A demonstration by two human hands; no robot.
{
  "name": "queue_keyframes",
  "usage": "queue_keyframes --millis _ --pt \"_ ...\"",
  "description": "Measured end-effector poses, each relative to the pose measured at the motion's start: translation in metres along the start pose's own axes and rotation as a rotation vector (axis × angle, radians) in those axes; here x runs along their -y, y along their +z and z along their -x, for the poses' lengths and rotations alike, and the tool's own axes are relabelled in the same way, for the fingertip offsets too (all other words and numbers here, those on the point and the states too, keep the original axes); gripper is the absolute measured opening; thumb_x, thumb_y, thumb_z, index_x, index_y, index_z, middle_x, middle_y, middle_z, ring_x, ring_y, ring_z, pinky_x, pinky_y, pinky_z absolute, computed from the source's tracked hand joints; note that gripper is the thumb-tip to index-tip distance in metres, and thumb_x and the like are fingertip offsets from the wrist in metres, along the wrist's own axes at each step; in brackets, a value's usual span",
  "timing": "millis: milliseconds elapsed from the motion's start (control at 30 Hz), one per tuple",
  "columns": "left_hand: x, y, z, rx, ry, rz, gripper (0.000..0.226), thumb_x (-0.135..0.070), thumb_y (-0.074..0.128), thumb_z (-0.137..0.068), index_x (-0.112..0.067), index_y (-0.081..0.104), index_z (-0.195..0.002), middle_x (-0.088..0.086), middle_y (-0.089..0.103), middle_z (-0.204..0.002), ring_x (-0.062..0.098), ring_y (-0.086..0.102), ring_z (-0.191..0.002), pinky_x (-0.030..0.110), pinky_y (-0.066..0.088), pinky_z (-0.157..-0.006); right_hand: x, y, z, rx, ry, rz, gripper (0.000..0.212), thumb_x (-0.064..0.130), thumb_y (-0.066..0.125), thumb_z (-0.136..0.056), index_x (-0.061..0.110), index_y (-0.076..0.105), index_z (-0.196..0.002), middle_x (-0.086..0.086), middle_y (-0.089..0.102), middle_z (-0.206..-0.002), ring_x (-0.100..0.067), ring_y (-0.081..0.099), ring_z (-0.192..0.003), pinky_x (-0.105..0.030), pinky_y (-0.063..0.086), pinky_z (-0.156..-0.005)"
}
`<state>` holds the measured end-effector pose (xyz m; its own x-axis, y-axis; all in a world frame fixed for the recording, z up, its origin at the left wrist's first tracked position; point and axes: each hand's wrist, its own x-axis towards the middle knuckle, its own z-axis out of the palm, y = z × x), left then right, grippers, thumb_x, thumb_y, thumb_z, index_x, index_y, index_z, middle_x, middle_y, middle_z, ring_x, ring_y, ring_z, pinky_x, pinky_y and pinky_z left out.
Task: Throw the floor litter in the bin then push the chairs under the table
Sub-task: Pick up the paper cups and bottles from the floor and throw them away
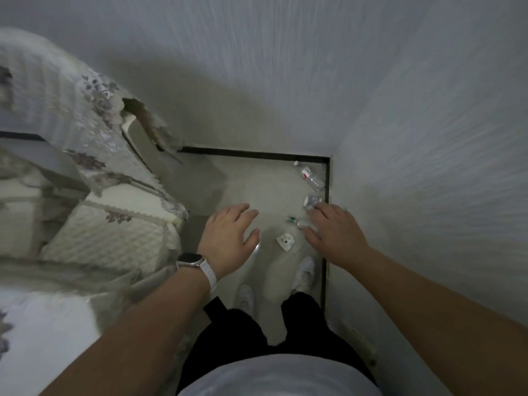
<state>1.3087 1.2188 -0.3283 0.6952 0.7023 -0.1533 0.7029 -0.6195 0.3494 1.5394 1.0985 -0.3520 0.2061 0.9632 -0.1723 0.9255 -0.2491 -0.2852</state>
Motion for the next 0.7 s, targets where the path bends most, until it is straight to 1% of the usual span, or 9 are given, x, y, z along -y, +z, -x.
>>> queue_keyframes --millis 100,200,267,333,433,533,633,700 --pt "0.006 0.032 -0.022 0.042 -0.037 0.040 0.047 -0.044 0.048 -0.085 -0.019 0.065 -0.121 0.006 0.063 -0.126 0.030 0.060 -0.111 0.043 0.048 -0.090 -0.022 0.020 -0.021 0.021 0.066 -0.008 0.039 0.035 0.046 -0.082 0.011 0.068 -0.104 -0.009 0.064 -0.104 -0.031 0.062 -0.090 -0.037 0.048 -0.071" --pt "0.020 0.077 -0.043 0.103 -0.054 0.104 0.050 -0.044 0.049 -0.083 -0.018 0.065 -0.122 0.006 0.064 -0.125 0.031 0.061 -0.111 0.043 0.048 -0.092 -0.039 0.051 -0.034 0.029 0.099 -0.018 0.040 0.036 0.046 -0.082 0.010 0.068 -0.102 -0.011 0.065 -0.107 -0.032 0.061 -0.090 -0.036 0.048 -0.069" --pt "0.033 0.114 -0.056 0.126 -0.038 0.156 0.049 -0.042 0.051 -0.083 -0.015 0.067 -0.120 0.009 0.065 -0.123 0.033 0.062 -0.108 0.044 0.051 -0.091 -0.052 0.078 -0.043 0.050 0.125 -0.034 0.041 0.037 0.045 -0.084 0.009 0.067 -0.103 -0.011 0.065 -0.105 -0.033 0.061 -0.089 -0.037 0.048 -0.068" --pt "0.048 0.155 -0.071 0.130 -0.033 0.203 0.047 -0.041 0.053 -0.084 -0.013 0.068 -0.119 0.009 0.066 -0.120 0.032 0.063 -0.106 0.045 0.052 -0.089 -0.067 0.111 -0.051 0.035 0.157 -0.044 0.044 0.038 0.046 -0.085 0.007 0.067 -0.108 -0.013 0.064 -0.109 -0.034 0.062 -0.092 -0.039 0.050 -0.071" --pt "0.071 0.221 -0.090 0.183 -0.030 0.226 0.050 -0.045 0.049 -0.086 -0.014 0.066 -0.122 0.008 0.065 -0.123 0.031 0.062 -0.109 0.044 0.051 -0.092 -0.089 0.170 -0.063 0.048 0.195 -0.078 0.050 0.041 0.046 -0.088 0.005 0.064 -0.118 -0.016 0.062 -0.120 -0.035 0.061 -0.103 -0.043 0.051 -0.080" --pt "0.092 0.295 -0.106 0.254 -0.024 0.230 0.055 -0.048 0.045 -0.086 -0.014 0.064 -0.124 0.009 0.064 -0.124 0.032 0.061 -0.111 0.045 0.050 -0.093 -0.111 0.236 -0.075 0.048 0.235 -0.108 0.052 0.041 0.046 -0.088 0.004 0.063 -0.121 -0.017 0.061 -0.122 -0.036 0.059 -0.106 -0.043 0.050 -0.086" --pt "0.110 0.370 -0.120 0.275 -0.031 0.239 0.055 -0.047 0.046 -0.084 -0.010 0.065 -0.122 0.011 0.066 -0.119 0.033 0.062 -0.106 0.041 0.051 -0.090 -0.135 0.304 -0.091 0.057 0.255 -0.141 0.050 0.039 0.052 -0.089 0.004 0.060 -0.124 -0.017 0.059 -0.123 -0.036 0.057 -0.107 -0.044 0.048 -0.088" --pt "0.119 0.418 -0.127 0.309 -0.068 0.256 0.060 -0.049 0.044 -0.084 -0.009 0.064 -0.123 0.012 0.066 -0.120 0.033 0.061 -0.107 0.040 0.048 -0.091 -0.152 0.348 -0.100 0.061 0.263 -0.168 0.052 0.041 0.052 -0.089 0.004 0.058 -0.125 -0.016 0.058 -0.124 -0.035 0.057 -0.106 -0.043 0.047 -0.087"
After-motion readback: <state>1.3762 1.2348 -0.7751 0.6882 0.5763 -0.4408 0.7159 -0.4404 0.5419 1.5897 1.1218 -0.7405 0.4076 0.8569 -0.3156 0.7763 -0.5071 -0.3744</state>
